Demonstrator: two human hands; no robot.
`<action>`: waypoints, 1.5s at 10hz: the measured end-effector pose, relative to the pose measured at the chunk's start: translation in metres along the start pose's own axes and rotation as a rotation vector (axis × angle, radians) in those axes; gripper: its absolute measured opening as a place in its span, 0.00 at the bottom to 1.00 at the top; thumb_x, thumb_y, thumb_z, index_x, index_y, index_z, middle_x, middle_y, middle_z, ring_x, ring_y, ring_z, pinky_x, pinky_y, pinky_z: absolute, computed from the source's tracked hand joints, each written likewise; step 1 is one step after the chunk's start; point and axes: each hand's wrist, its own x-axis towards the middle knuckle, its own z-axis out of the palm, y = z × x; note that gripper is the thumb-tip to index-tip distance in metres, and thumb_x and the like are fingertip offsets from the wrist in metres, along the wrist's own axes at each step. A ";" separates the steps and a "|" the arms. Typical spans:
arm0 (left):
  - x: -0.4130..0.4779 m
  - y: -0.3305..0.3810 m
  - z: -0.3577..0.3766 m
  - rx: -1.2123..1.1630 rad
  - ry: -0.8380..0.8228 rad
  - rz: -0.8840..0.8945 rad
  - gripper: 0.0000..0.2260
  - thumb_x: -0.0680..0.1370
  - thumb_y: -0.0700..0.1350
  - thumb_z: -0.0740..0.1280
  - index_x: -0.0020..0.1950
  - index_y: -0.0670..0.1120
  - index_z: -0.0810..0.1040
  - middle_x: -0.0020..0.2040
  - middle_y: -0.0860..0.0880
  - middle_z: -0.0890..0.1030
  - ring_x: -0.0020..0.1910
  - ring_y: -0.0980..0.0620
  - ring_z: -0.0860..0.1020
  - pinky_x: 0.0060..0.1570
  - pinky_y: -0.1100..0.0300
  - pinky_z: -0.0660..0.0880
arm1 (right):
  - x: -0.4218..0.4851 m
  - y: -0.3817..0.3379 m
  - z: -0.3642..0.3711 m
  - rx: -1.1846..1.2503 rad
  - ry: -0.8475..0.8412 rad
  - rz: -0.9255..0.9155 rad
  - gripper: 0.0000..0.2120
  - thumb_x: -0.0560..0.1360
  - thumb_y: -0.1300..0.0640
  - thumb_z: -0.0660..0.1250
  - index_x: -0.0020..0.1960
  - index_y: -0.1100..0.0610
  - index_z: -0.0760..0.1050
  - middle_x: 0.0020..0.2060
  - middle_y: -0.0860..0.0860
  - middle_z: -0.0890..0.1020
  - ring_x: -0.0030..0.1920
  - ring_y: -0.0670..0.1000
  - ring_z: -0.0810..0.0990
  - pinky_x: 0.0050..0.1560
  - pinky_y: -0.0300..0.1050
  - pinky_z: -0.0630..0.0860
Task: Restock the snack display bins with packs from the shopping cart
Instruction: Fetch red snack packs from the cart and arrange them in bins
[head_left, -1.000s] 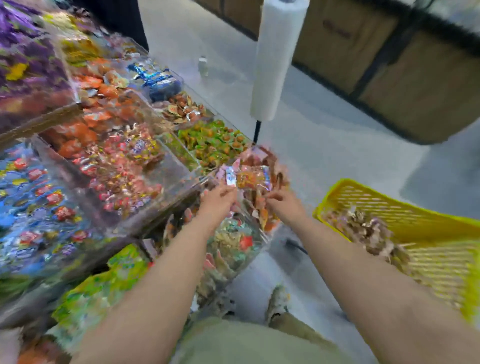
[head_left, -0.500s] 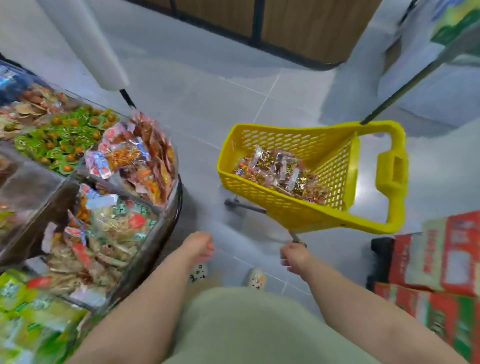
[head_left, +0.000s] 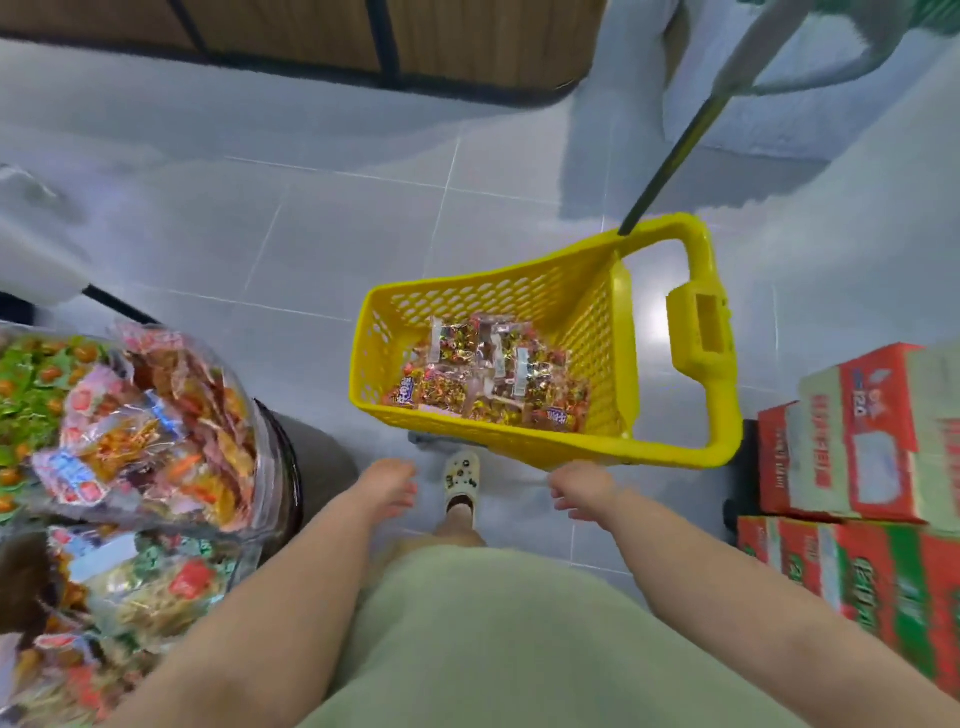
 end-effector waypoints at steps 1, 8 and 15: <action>0.019 0.049 -0.009 0.080 0.023 0.056 0.05 0.82 0.44 0.57 0.50 0.45 0.70 0.43 0.44 0.76 0.36 0.50 0.74 0.37 0.59 0.69 | 0.010 -0.050 -0.007 0.044 -0.008 -0.021 0.10 0.77 0.61 0.60 0.37 0.54 0.70 0.33 0.49 0.75 0.32 0.46 0.73 0.36 0.40 0.70; 0.163 0.135 -0.093 0.084 0.243 0.041 0.08 0.75 0.35 0.65 0.52 0.43 0.70 0.44 0.41 0.76 0.37 0.47 0.75 0.32 0.60 0.69 | 0.139 -0.177 0.019 -0.455 -0.028 0.166 0.12 0.76 0.71 0.56 0.54 0.62 0.75 0.53 0.58 0.79 0.54 0.55 0.78 0.54 0.46 0.74; 0.209 0.108 -0.080 0.239 0.266 -0.005 0.15 0.80 0.41 0.62 0.65 0.38 0.65 0.61 0.36 0.74 0.59 0.36 0.74 0.55 0.49 0.71 | 0.195 -0.125 0.026 0.389 -0.086 0.527 0.15 0.73 0.61 0.72 0.58 0.61 0.75 0.46 0.54 0.81 0.45 0.52 0.80 0.45 0.47 0.78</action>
